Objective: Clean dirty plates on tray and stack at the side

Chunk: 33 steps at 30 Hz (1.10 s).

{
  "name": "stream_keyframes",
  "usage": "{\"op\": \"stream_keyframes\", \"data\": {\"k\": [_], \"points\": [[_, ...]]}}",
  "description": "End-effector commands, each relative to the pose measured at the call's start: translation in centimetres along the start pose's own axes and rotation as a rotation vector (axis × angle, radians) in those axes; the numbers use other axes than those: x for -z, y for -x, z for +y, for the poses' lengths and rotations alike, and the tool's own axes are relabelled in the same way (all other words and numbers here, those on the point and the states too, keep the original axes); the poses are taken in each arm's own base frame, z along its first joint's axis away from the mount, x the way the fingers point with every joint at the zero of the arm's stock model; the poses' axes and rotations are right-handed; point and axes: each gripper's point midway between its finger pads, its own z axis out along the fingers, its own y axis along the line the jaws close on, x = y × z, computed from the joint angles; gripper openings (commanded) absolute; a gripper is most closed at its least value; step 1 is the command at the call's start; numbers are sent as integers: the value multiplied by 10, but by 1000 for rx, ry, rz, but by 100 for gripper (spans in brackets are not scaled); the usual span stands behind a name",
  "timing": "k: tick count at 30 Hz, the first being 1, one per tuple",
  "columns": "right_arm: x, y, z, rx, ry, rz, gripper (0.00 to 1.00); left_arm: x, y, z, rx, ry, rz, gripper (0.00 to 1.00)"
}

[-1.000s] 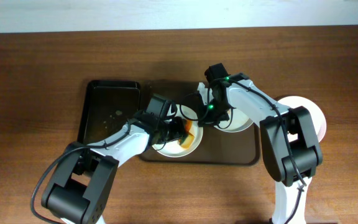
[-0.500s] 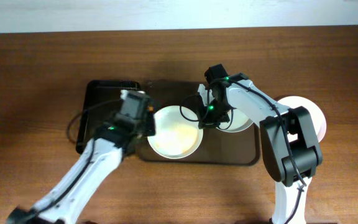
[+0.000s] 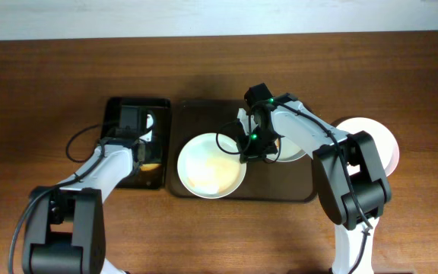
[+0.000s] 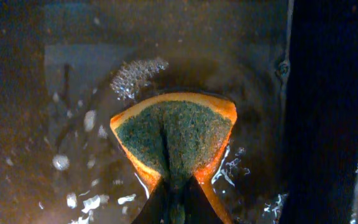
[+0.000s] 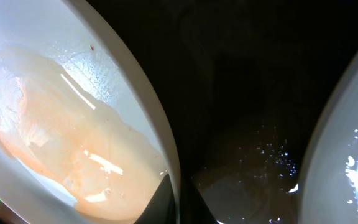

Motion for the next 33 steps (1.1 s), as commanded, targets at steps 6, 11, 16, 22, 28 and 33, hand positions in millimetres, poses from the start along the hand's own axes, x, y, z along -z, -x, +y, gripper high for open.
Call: {"op": "stream_keyframes", "data": {"k": [6, 11, 16, 22, 28, 33], "points": [[-6, 0, -6, 17, -43, -2, 4, 33, 30, -6, -70, -162, -126, 72], [47, 29, 1, 70, -126, -166, 4, 71, 26, -6, -70, -165, -142, 87], [117, 30, 2, 99, -299, -338, 4, 70, 13, -6, -45, -168, -87, 84], [151, 33, 16, 125, -747, -526, 4, 69, 13, -6, -32, -168, -84, 84], [172, 33, 10, 138, -932, -580, 4, 69, 13, -6, -32, -168, -84, 80], [177, 29, 7, 165, -992, -561, 4, 69, 13, -6, -32, -168, -84, 80]]}}
